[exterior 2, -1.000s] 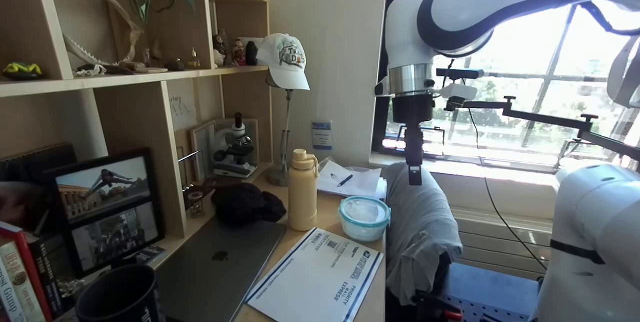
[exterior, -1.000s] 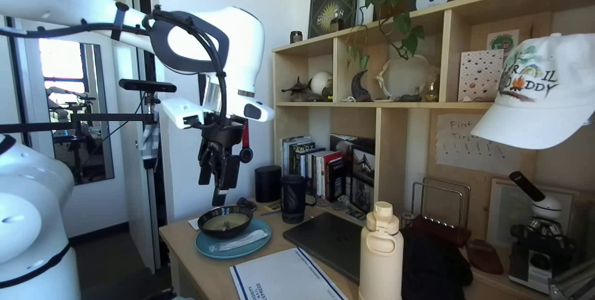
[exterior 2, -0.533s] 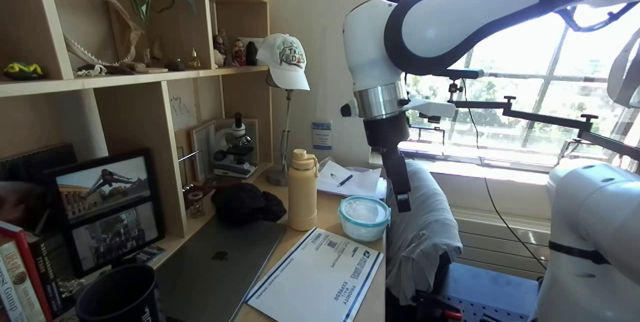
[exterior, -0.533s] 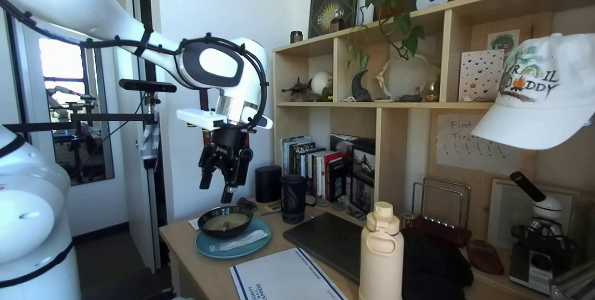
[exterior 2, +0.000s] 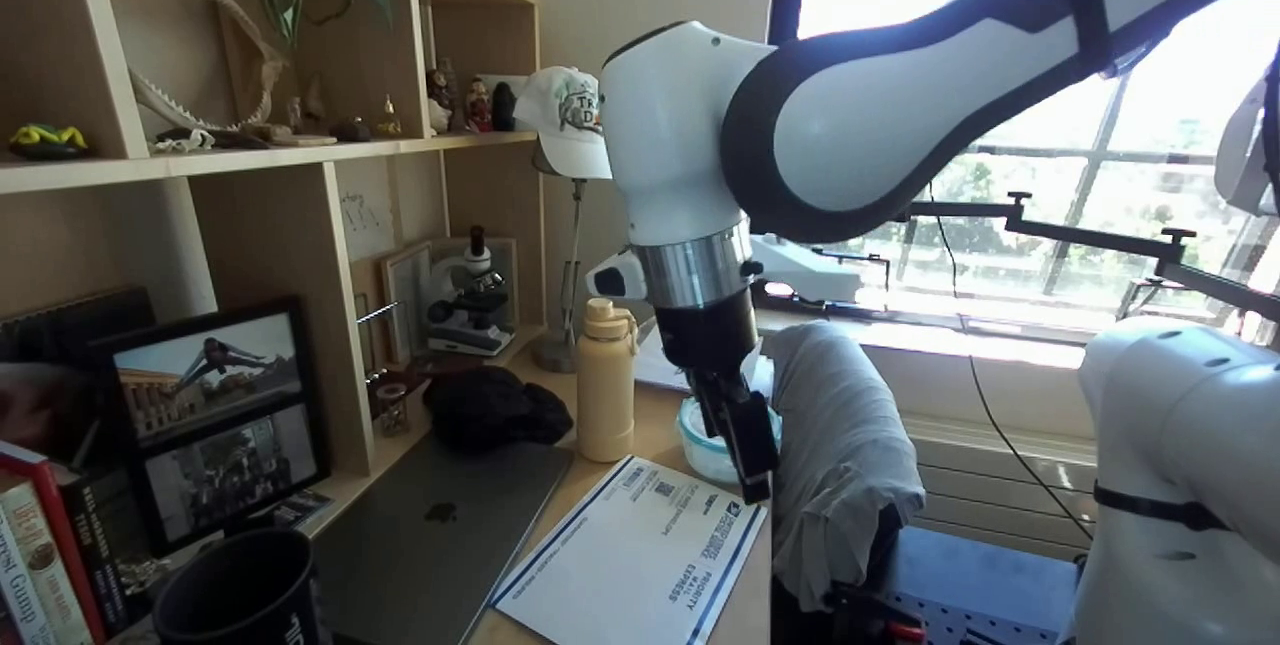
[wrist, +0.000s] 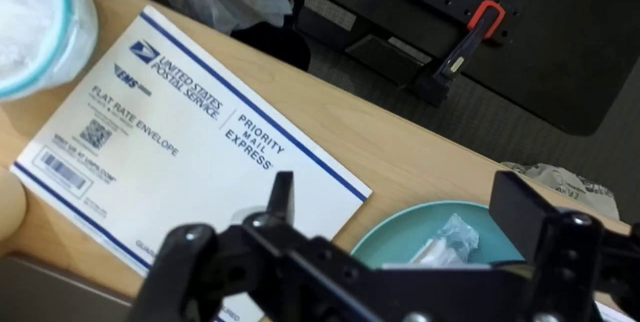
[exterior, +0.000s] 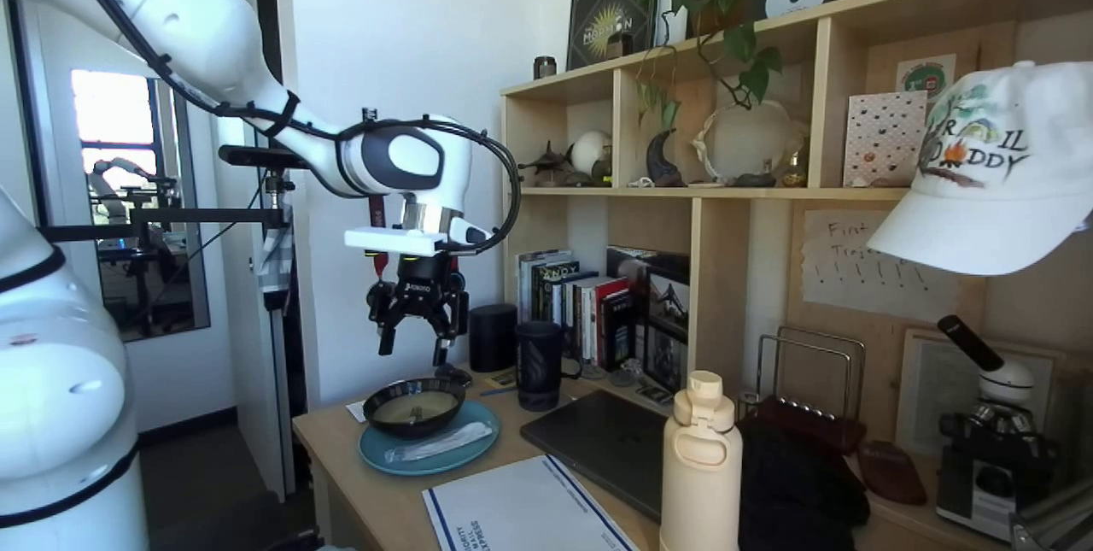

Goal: Pick up the fork from the bowl and put it on the plate under the bowl

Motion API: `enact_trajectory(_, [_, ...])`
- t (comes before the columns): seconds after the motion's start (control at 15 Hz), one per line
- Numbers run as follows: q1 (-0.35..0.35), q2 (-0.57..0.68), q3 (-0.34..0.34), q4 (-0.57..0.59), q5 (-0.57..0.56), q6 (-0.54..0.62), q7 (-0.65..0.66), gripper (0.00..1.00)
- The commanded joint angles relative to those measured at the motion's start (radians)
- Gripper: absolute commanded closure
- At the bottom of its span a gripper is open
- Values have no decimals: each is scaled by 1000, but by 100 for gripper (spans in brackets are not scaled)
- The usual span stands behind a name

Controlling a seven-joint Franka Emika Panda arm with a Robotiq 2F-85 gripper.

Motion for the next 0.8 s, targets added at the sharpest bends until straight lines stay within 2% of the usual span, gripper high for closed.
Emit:
enact_trajectory(0.0, [33,69,25,17,-14,101,-79,0])
enact_trajectory(0.33, [86,137,44,17,24,207,-208,0])
enact_trajectory(0.47, [108,164,50,26,48,192,-275,0])
enact_trajectory(0.53, [86,133,52,3,31,196,-221,0])
enact_trajectory(0.73, [96,157,61,9,36,196,-245,0])
